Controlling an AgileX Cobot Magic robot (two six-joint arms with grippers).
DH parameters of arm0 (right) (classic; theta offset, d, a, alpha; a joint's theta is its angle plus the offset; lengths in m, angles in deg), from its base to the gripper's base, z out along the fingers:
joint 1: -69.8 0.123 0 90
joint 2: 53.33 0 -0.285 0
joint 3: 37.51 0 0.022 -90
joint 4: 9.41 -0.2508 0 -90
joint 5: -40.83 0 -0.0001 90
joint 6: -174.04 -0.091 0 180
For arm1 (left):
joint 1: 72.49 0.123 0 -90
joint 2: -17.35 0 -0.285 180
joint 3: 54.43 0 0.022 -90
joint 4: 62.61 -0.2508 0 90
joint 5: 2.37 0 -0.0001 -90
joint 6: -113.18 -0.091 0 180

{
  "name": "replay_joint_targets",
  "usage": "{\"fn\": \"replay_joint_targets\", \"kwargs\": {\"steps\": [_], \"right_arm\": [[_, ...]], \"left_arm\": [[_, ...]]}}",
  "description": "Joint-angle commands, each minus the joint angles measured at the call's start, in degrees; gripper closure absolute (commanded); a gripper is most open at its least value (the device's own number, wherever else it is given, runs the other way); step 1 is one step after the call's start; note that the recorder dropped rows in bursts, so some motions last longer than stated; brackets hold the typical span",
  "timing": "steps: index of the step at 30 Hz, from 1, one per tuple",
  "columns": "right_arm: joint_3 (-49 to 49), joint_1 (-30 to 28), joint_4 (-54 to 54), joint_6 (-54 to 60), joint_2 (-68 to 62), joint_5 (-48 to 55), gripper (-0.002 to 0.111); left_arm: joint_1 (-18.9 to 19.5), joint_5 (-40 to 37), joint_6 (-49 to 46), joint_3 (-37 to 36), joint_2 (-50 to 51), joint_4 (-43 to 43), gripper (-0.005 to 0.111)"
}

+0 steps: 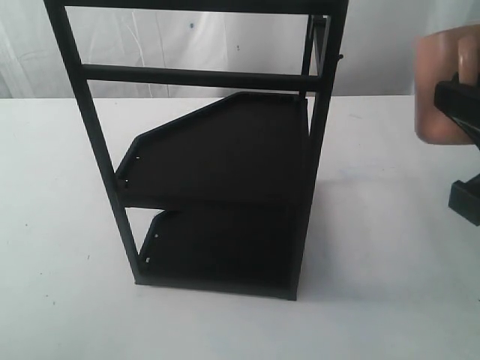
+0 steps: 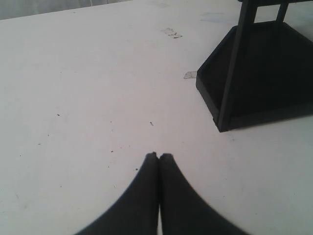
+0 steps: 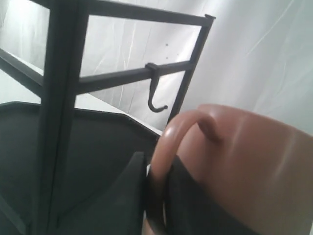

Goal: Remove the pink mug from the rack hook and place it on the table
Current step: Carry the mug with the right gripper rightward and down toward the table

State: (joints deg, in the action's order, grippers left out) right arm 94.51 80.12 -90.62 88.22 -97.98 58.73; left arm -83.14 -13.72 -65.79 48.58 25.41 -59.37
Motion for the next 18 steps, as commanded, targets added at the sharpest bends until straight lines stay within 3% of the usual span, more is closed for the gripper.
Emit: {"fn": "replay_joint_targets", "kwargs": {"steps": [1, 3, 16, 18], "right_arm": [[-4.84, -0.08, -17.94, 14.18, 0.69, -6.78, 0.108], [-7.25, -0.08, -18.74, 20.43, 0.69, -9.02, 0.108], [-8.7, -0.08, -18.74, 22.52, 0.69, -1.51, 0.108], [-8.32, -0.08, -12.53, 17.78, 0.69, -0.8, 0.108]], "left_arm": [[0.25, -0.18, 0.26, -0.23, -0.28, 0.12, 0.107], [0.25, -0.18, 0.26, -0.23, -0.28, 0.12, 0.107], [0.25, -0.18, 0.26, -0.23, -0.28, 0.12, 0.107], [0.25, -0.18, 0.26, -0.23, -0.28, 0.12, 0.107]]}}
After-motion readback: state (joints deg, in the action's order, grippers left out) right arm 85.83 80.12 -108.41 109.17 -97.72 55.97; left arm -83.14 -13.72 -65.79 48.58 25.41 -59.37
